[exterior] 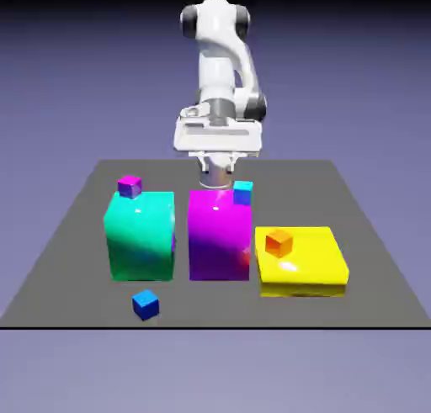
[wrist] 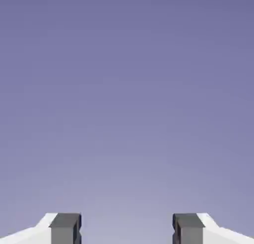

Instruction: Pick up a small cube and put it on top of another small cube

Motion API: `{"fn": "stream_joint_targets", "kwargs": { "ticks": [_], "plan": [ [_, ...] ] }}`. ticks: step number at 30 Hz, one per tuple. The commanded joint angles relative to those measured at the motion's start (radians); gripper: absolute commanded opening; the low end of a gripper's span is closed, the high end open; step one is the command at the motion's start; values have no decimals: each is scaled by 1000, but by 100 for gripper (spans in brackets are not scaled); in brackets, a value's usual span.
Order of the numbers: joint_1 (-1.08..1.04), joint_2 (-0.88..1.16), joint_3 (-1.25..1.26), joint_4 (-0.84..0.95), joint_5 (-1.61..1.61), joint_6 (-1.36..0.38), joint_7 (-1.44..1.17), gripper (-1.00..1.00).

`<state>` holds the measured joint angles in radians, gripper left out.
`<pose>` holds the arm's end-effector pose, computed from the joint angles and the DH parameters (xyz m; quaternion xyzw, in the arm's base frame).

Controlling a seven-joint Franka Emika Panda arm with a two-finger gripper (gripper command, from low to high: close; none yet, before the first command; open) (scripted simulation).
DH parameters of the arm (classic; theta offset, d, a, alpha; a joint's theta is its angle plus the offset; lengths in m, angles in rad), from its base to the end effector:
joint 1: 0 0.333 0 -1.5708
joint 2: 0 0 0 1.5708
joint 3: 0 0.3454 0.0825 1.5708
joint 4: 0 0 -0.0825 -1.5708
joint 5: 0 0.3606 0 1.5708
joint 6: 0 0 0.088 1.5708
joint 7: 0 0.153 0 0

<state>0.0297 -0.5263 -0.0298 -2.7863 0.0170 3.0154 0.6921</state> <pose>0.3976 -0.0014 0.4563 -0.8715 0.3231 -0.3427 0.1361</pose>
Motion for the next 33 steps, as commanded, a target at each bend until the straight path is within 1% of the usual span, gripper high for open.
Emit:
{"fn": "stream_joint_targets", "kwargs": {
  "ticks": [1,29,30,33],
  "plan": [
    [15,36,-25,20,14,-18,-41,0],
    [425,1049,-714,569,408,-518,-1174,0],
    [425,1049,-714,569,408,-518,-1174,0],
    [335,1158,-607,593,501,-432,-1235,0]
  ]
}}
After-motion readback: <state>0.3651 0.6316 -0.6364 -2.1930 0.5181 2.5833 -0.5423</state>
